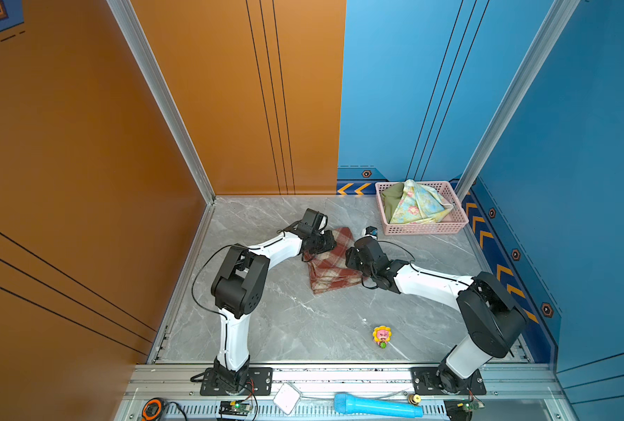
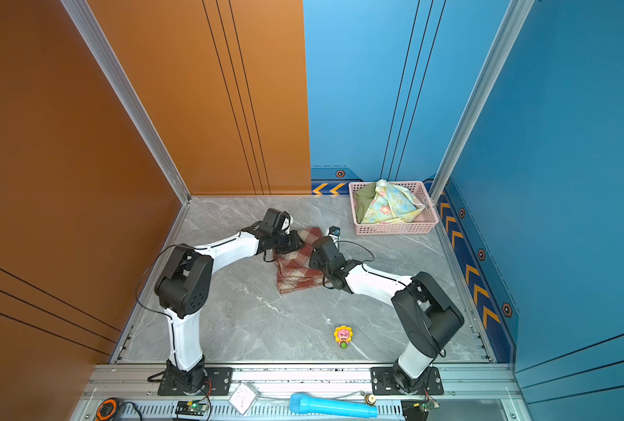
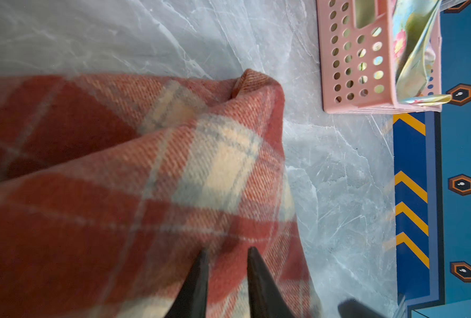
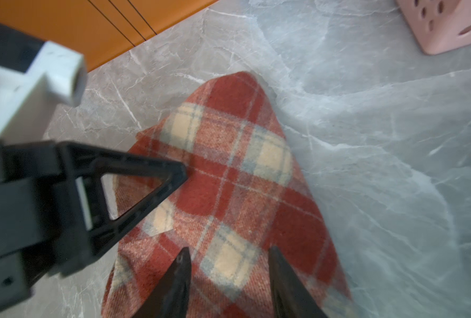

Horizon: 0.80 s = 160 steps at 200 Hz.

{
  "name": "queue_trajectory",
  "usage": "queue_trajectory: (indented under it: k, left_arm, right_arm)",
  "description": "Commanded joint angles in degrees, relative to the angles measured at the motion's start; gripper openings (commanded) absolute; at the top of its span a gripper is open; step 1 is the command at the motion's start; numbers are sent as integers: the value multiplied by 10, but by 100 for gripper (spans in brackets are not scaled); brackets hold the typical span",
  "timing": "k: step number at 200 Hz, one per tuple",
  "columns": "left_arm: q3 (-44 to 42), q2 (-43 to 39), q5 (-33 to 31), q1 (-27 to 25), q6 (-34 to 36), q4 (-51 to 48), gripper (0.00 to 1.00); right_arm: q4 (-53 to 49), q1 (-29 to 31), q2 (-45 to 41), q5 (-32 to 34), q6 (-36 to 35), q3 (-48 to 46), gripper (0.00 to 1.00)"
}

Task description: Fold and stack the skirts

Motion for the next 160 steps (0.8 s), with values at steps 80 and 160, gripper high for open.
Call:
queue_trajectory:
  k: [80,160]
  left_arm:
    - [12,49,22,23,9,7,23]
    - [95,25,53,4,-16,21,29]
  right_arm:
    - [86,89,11,93,47,-129,40]
    - [62,35,-95,68,4,-110,40]
